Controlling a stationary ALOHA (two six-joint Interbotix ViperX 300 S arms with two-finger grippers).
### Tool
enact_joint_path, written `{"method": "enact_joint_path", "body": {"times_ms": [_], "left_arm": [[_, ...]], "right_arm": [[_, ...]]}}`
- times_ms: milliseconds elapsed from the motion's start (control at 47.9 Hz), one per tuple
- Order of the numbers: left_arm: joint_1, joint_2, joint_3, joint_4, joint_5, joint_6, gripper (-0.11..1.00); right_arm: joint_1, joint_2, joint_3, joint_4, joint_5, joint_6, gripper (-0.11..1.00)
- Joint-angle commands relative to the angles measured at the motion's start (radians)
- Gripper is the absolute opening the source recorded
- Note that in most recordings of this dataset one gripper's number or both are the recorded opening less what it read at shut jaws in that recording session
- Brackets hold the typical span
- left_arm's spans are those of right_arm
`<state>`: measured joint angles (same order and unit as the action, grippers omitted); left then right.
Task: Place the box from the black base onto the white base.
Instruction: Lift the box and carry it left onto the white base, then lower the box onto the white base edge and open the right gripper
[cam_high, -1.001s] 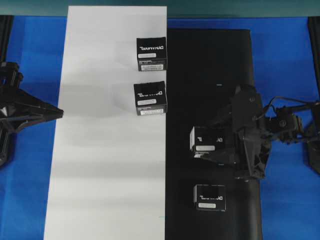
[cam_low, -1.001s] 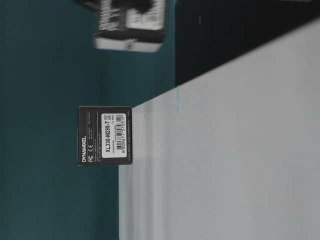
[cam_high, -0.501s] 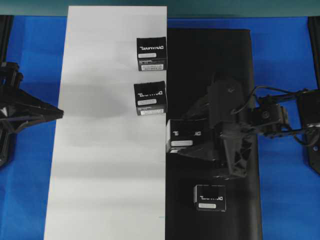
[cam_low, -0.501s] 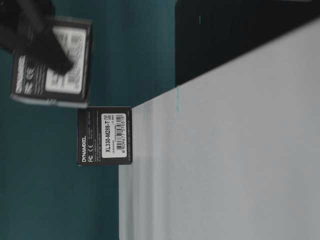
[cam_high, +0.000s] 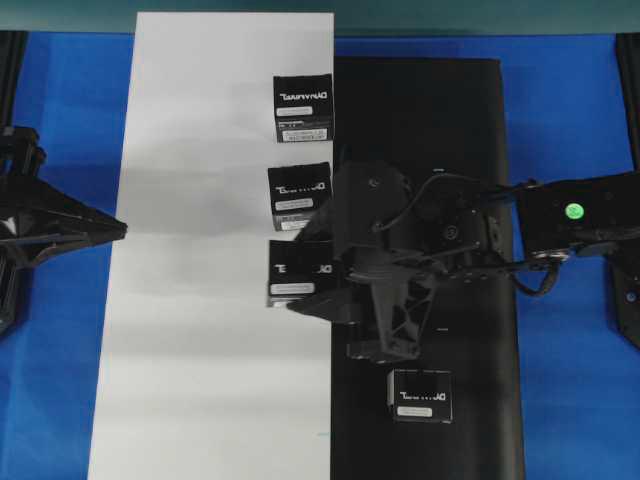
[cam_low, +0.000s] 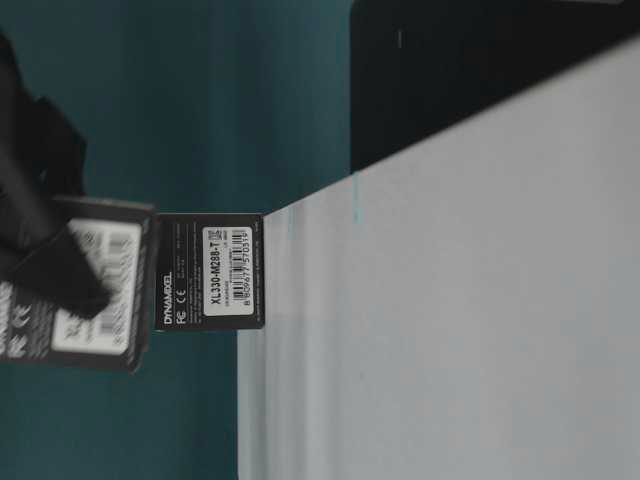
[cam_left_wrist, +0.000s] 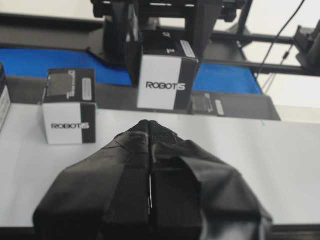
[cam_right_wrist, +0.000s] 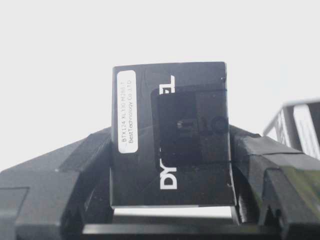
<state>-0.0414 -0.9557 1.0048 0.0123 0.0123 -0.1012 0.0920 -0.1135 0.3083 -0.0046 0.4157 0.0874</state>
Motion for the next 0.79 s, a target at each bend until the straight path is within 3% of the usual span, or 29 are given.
{"method": "enact_joint_path", "body": {"times_ms": [0, 292, 772], "left_arm": [[-0.005, 0.003, -0.028, 0.003, 0.002, -0.002, -0.07], [-0.006, -0.005, -0.028, 0.002, 0.041, -0.002, -0.07], [-0.005, -0.021, -0.026, 0.003, 0.064, -0.002, -0.07]], "right_arm": [[0.008, 0.011, -0.032, -0.003, 0.006, 0.005, 0.57], [0.012, 0.037, 0.014, -0.003, 0.026, 0.032, 0.57], [0.012, 0.071, 0.061, -0.003, -0.052, 0.041, 0.57]]}}
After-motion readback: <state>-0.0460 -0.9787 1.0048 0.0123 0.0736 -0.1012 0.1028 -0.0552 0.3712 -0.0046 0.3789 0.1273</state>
